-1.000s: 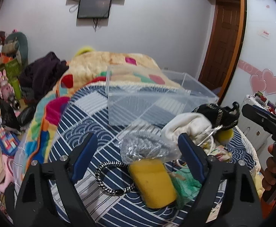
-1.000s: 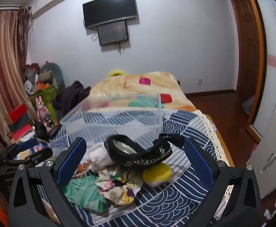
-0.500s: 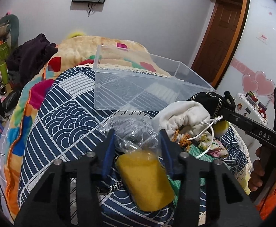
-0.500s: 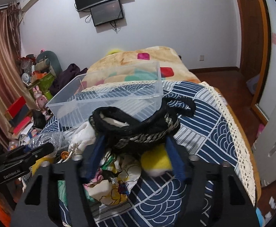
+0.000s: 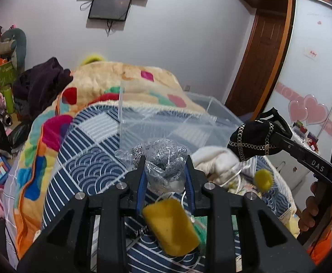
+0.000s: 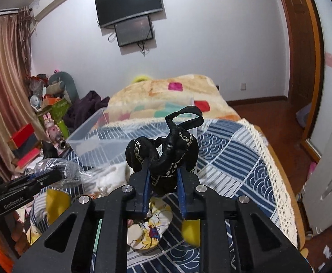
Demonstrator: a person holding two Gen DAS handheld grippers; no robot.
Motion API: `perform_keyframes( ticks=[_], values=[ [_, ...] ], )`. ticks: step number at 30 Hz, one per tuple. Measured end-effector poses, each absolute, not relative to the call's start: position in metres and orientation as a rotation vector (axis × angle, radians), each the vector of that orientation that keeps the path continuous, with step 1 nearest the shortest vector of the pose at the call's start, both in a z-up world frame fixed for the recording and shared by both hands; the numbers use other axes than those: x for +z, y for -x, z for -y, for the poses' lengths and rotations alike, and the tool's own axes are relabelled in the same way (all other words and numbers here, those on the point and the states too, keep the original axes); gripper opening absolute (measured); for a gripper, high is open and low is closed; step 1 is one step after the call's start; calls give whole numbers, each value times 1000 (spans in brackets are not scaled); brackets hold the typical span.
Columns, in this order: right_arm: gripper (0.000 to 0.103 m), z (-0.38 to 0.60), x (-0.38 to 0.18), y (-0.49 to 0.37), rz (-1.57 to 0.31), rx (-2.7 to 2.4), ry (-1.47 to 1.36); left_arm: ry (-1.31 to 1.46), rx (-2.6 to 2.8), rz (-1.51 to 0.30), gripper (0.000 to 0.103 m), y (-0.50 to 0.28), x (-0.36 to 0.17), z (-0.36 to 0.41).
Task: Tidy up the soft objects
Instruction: 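Carry both bags into the clear plastic box and open both tools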
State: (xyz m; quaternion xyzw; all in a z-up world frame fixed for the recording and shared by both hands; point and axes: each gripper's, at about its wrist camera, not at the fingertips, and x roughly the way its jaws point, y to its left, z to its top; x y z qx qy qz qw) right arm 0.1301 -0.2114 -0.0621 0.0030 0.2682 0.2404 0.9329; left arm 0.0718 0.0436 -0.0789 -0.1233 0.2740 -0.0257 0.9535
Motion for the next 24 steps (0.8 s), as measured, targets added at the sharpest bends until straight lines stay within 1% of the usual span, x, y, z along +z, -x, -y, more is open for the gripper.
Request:
perform_keyframes(
  ticks=[6,13,18,24],
  values=[
    [18,210,-41,-128,-480,503,-66,216,-39,-498,29,-79,-52,-46],
    [18,201,-28,-144,-420,499,-65,215,-27,-468,29,-110,-30,-58],
    [18,192,-27,-158,-402,488,-66,235,-9,-480,29,-139,-28,-67],
    [18,180,-39,-178,-447,469,-67,245,-28,-570,29,-178,-44,-73]
  ],
)
